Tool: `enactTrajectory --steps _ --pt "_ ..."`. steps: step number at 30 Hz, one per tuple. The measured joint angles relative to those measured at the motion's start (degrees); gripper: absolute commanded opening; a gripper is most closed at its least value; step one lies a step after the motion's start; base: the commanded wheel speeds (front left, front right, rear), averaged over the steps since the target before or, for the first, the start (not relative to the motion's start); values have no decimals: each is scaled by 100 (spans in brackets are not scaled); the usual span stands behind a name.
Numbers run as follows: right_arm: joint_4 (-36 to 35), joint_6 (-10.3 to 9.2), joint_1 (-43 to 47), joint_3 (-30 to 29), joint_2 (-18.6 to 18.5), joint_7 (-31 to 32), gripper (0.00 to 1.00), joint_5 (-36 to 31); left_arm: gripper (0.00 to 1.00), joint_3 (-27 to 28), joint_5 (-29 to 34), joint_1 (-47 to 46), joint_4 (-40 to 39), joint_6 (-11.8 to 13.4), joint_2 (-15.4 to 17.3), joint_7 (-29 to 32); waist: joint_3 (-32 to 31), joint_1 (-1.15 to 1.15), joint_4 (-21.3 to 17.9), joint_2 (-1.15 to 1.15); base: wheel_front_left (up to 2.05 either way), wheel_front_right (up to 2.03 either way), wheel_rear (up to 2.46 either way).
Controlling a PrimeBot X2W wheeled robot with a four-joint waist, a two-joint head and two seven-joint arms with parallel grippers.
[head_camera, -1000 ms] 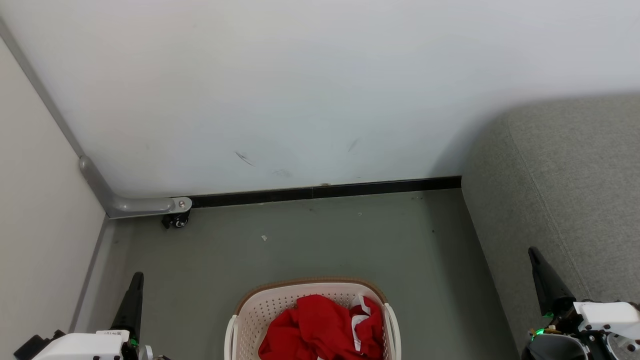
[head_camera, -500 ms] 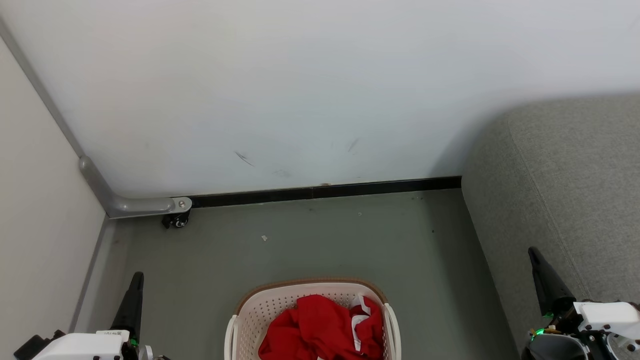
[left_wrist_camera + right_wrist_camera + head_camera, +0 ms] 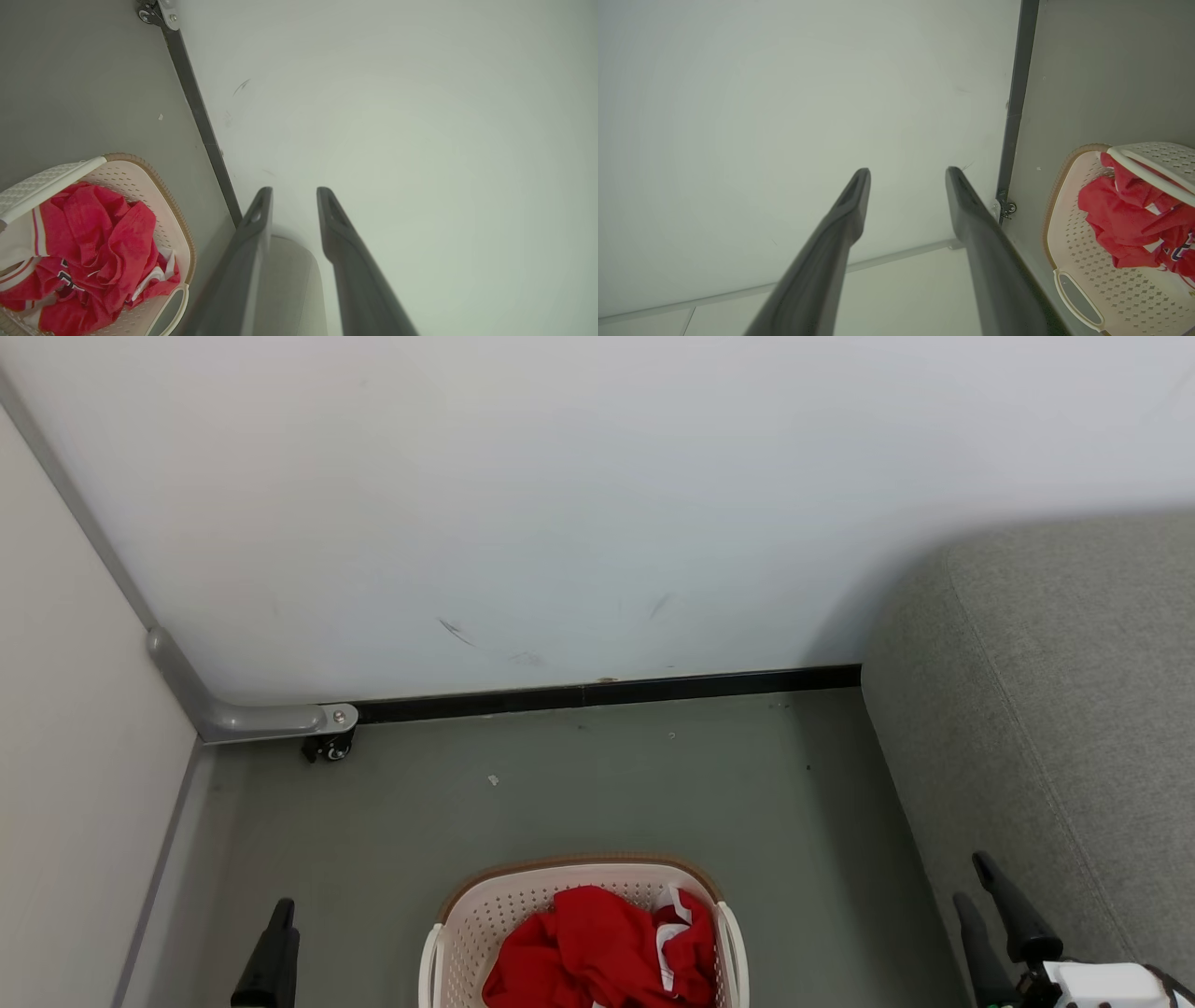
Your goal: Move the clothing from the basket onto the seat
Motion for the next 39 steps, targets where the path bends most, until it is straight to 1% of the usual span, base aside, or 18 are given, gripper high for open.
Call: enactTrajectory --steps 2,7,13,19,24,34,39 --pt "68 -1 104 11 42 -7 100 0 100 -20 0 92 64 3 -43 0 3 0 0 0 0 0 0" --pt "38 0 70 34 42 -43 100 -58 100 -53 2 86 42 7 -32 -2 14 0 -2 0 0 0 0" --pt "5 0 51 126 5 -219 100 -321 100 -138 170 59 -45 7 20 -111 25 0 -9 0 0 0 0" --pt "0 0 34 248 -118 -344 100 -762 100 -234 404 -36 -109 7 118 -288 21 5 -22 0 0 0 0" --pt "10 0 -86 354 -188 -431 100 -1190 100 -370 724 -60 -142 7 248 -488 7 23 -33 0 0 0 0" --pt "-3 0 -216 402 -247 -646 100 -2210 100 -700 1517 -175 -190 7 466 -692 -55 76 -51 0 0 0 0" --pt "-75 0 -227 401 -245 -747 100 -2751 100 -755 1936 -183 -197 7 525 -800 -81 93 -60 0 0 0 0"
